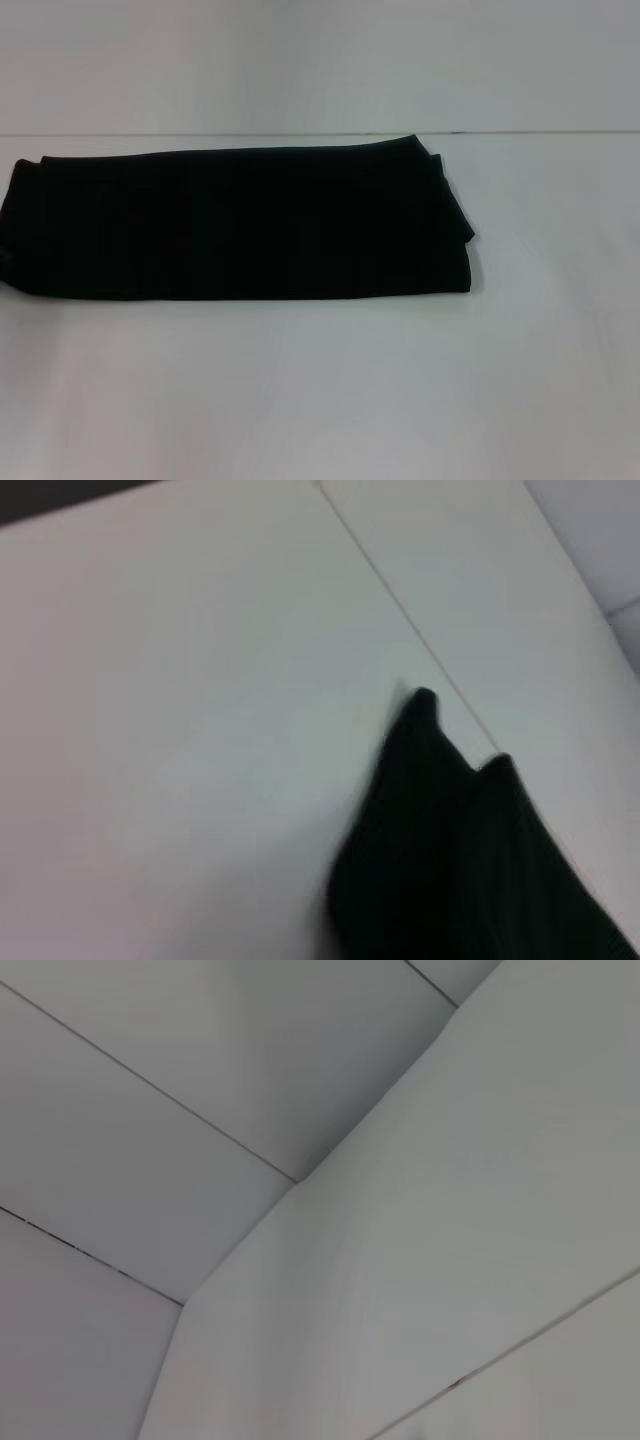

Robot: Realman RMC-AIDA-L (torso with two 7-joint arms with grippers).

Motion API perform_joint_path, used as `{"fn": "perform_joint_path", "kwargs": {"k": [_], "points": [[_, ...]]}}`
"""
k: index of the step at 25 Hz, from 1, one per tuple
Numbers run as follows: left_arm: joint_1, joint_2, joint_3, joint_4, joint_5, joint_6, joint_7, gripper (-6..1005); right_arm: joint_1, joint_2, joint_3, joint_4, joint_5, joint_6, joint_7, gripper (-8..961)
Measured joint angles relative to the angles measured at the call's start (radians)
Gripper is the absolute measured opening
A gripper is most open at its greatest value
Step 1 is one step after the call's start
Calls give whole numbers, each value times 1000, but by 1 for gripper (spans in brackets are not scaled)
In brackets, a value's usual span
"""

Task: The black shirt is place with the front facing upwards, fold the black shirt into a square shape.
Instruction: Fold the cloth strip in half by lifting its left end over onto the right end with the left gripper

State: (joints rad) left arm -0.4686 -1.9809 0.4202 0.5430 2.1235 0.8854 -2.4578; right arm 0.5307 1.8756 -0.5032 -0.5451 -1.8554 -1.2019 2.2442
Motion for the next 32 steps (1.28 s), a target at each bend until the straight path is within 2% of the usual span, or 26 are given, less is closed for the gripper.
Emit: {"fn": "perform_joint_path", "kwargs": {"k": [4, 6, 11, 14, 17, 20, 23, 24, 28, 30, 32], "points": [[-21, -2, -2, 27, -11, 90, 2, 75, -1, 1, -1, 2, 0, -3, -1, 789], [-43, -13, -1, 64, -23, 151, -5, 77, -2, 1, -4, 2, 0, -7, -1, 789], [-143, -74, 33, 185, -38, 283, -45, 82, -1, 0, -11, 2, 0, -11, -4, 789], [-206, -88, 98, 201, -38, 309, -60, 86, 1, 1, -15, 2, 1, -19, -13, 789], [-280, -93, 201, 186, -39, 306, -73, 89, 4, 2, -20, 2, 1, -24, -16, 789], [-350, -112, 298, 165, -36, 270, -69, 92, 7, 3, -26, 4, 1, -26, -20, 789], [-423, -132, 443, 118, -30, 174, -67, 95, 11, 2, -27, 16, 1, -23, -27, 789], [-452, -143, 521, 93, -30, 117, -60, 96, 11, 2, -28, 19, 1, -21, -28, 789], [-505, -182, 760, 59, -28, -12, 19, 101, 11, 2, -33, 35, 0, -16, -40, 789], [-517, -188, 855, 59, -29, -21, 43, 103, 11, 1, -36, 38, 0, -17, -41, 789], [-525, -184, 943, 86, -29, 29, 45, 105, 10, 0, -38, 40, 0, -18, -41, 789]]}}
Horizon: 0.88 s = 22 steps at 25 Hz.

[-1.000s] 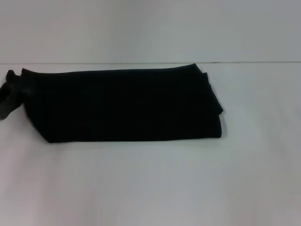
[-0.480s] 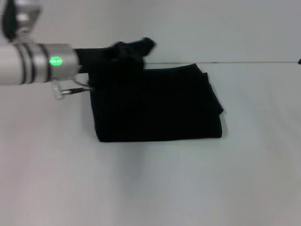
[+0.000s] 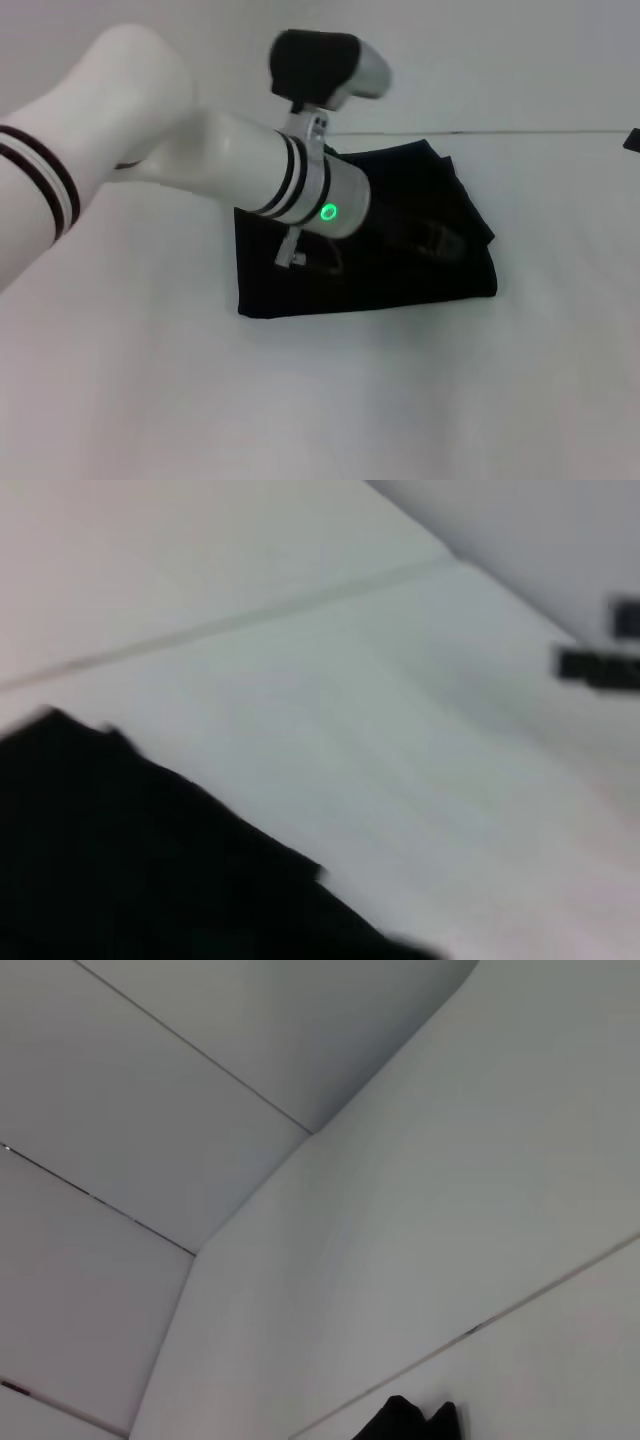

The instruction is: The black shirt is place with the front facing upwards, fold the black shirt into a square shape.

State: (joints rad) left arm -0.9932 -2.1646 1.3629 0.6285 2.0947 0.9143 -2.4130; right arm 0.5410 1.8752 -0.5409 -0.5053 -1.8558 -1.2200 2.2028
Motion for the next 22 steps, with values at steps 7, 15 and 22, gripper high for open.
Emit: {"fn": "perform_joint_path", "kwargs": {"k": [7, 15, 22], "points": [[89, 20, -50, 160, 15, 222, -1, 351, 9, -2, -4, 1, -28, 1, 7, 789], [180, 97, -594, -71, -30, 213, -272, 594, 26, -5, -7, 2, -69, -8, 17, 790], [172, 72, -615, -161, -37, 79, -291, 708, 34, 2, -7, 2, -74, -5, 15, 791]]}}
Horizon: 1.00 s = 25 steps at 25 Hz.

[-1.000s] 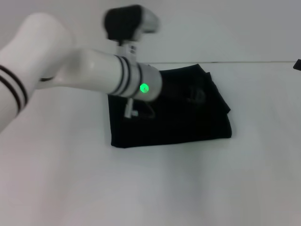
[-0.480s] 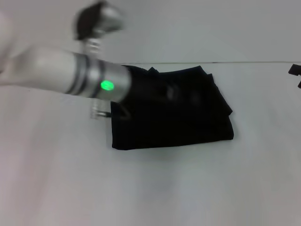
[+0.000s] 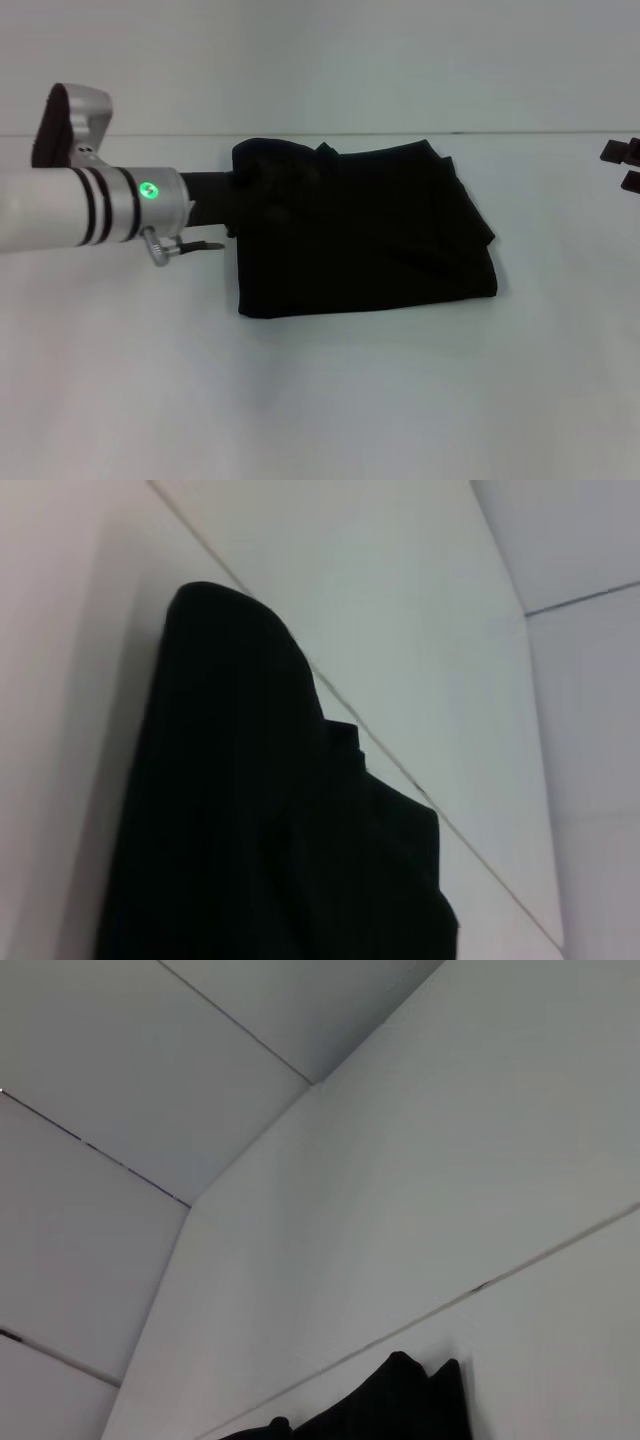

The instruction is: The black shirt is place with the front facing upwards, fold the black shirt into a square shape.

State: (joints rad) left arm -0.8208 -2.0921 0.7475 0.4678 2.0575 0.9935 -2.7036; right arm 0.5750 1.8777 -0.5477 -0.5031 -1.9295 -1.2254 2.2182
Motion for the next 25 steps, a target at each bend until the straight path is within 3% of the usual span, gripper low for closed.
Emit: {"fn": "perform_joint_path", "kwargs": {"k": [3, 12, 25], "points": [[-23, -19, 6, -19, 1, -72, -2, 705, 1, 1, 0, 0, 0, 3, -3, 791], [-91, -20, 9, -142, 2, -247, -4, 703, 2, 3, -1, 0, 0, 7, -9, 790], [-123, -26, 10, -194, 2, -330, -10, 703, 2, 8, -3, 0, 0, 11, -11, 791]]}}
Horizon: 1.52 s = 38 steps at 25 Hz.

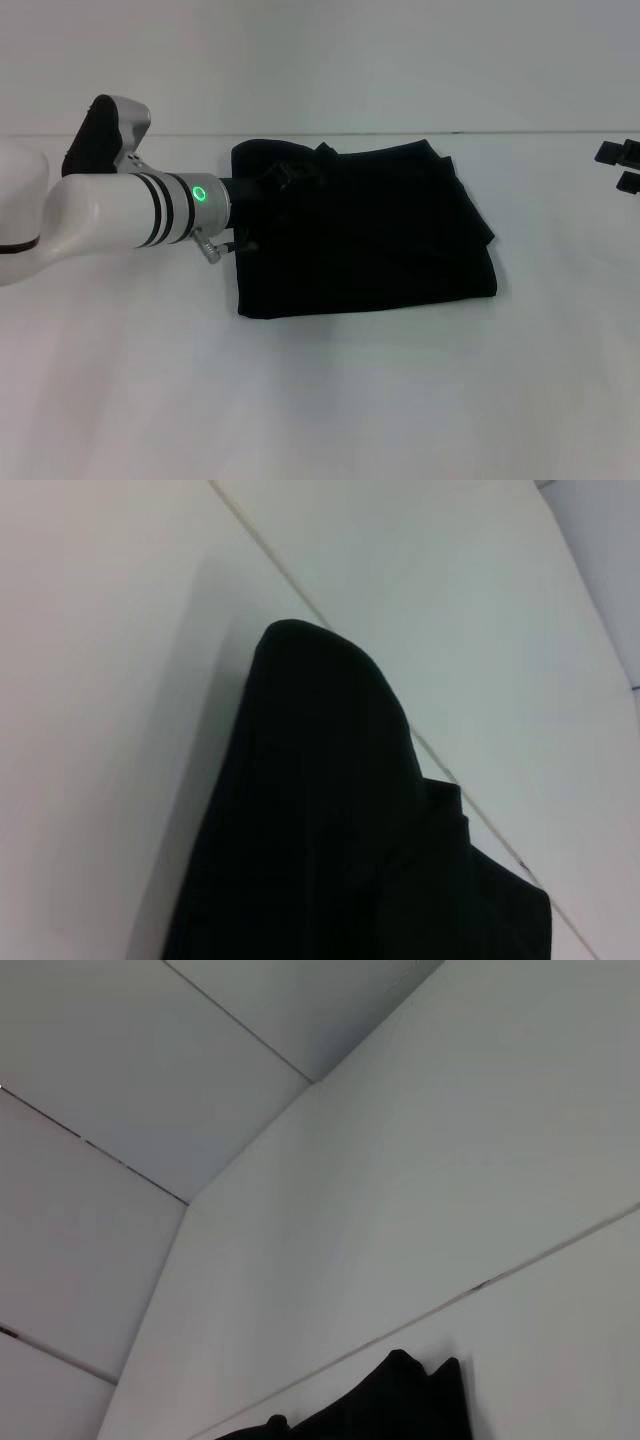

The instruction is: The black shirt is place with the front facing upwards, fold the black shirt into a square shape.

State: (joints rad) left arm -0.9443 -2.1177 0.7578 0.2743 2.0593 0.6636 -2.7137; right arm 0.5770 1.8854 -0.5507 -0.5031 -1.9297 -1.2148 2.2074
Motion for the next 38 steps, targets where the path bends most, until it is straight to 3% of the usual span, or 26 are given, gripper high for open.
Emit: {"fn": "perform_joint_path", "kwargs": {"k": [8, 15, 18, 20, 22, 24, 26, 29, 34, 36, 38], "points": [[-29, -17, -1, -7, 1, -39, 3, 703, 9, 3, -2, 0, 0, 1, 0, 790], [-28, -10, -3, -10, -2, -42, 14, 704, 40, 14, -5, 0, -3, 2, 0, 791], [-32, -33, -17, 54, -76, 36, 124, 704, 39, 15, -5, 0, -3, 3, 0, 791], [-32, -46, -39, 112, -233, 202, 310, 704, 35, 15, -5, 1, -3, 4, 1, 791], [-29, -34, -50, 120, -366, 379, 457, 704, 32, 13, -5, 1, -3, 5, 3, 792], [-5, 3, -50, 102, -455, 529, 553, 704, 30, 11, -4, 1, -3, 4, 5, 792], [30, 15, -56, 101, -469, 564, 556, 704, 29, 11, -4, 1, -3, 2, 5, 792], [95, 15, -72, 108, -479, 553, 519, 703, 33, 14, -4, 2, -3, 1, 8, 792], [129, 22, -67, 109, -473, 537, 476, 703, 45, 15, -22, 2, -3, -4, 17, 793], [140, 39, -35, 109, -442, 537, 453, 703, 52, 13, -59, 1, -3, -12, 29, 793], [165, 78, 32, 111, -379, 549, 399, 703, 65, 4, -131, -3, -7, -28, 51, 794]]}}
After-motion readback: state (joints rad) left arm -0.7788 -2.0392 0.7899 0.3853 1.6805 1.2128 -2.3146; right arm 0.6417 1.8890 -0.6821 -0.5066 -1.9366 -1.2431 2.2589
